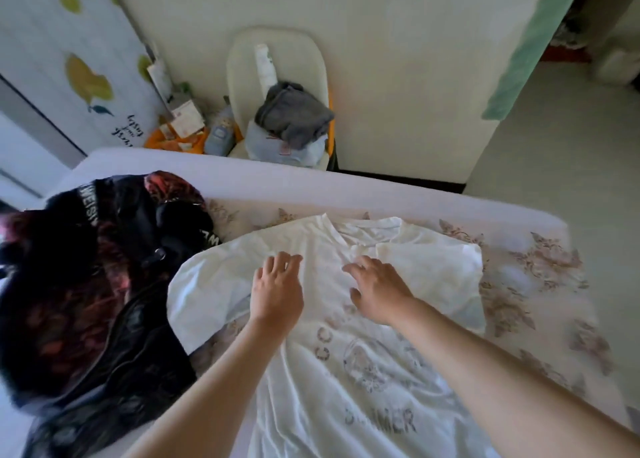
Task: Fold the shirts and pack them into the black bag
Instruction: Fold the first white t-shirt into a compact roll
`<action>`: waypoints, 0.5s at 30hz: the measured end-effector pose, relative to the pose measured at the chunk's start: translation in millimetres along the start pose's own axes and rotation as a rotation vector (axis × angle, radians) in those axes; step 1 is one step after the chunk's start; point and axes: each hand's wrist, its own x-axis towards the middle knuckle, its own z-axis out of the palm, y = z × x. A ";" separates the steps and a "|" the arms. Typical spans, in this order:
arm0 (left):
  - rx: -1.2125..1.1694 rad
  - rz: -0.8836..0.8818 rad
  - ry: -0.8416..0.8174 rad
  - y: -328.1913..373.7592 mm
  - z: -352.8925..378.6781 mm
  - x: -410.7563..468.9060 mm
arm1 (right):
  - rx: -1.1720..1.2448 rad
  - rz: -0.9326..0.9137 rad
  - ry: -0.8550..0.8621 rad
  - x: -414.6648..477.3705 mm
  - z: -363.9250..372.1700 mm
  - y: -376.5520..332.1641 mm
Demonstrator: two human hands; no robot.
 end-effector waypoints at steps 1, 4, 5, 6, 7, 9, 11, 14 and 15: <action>0.022 -0.068 0.008 -17.2 -8.8 -5.0 | 0.035 -0.036 -0.023 4.2 -0.2 -20.3; 0.097 -0.227 -0.018 -71.4 -30.9 -12.3 | 0.156 -0.080 -0.055 15.4 -0.7 -77.2; 0.120 -0.268 -0.014 -89.3 -36.1 -12.5 | 0.190 -0.091 -0.065 19.8 -1.8 -95.1; 0.140 -0.291 0.002 -106.1 -41.5 -11.6 | 0.216 -0.102 -0.071 25.3 -3.3 -112.9; 0.156 -0.296 0.024 -121.6 -46.9 -9.6 | 0.236 -0.106 -0.073 31.8 -4.6 -129.5; 0.165 -0.273 0.017 -147.7 -53.9 -2.4 | 0.277 -0.090 -0.084 47.4 -4.8 -159.4; 0.155 -0.234 -0.077 -169.1 -55.3 7.4 | 0.316 -0.064 -0.108 63.6 -1.4 -186.6; 0.108 -0.227 -0.246 -190.5 -60.0 22.7 | 0.377 -0.012 -0.143 79.0 7.0 -225.5; 0.095 -0.231 -0.287 -196.0 -63.0 27.5 | 0.423 0.015 -0.164 81.3 10.6 -237.1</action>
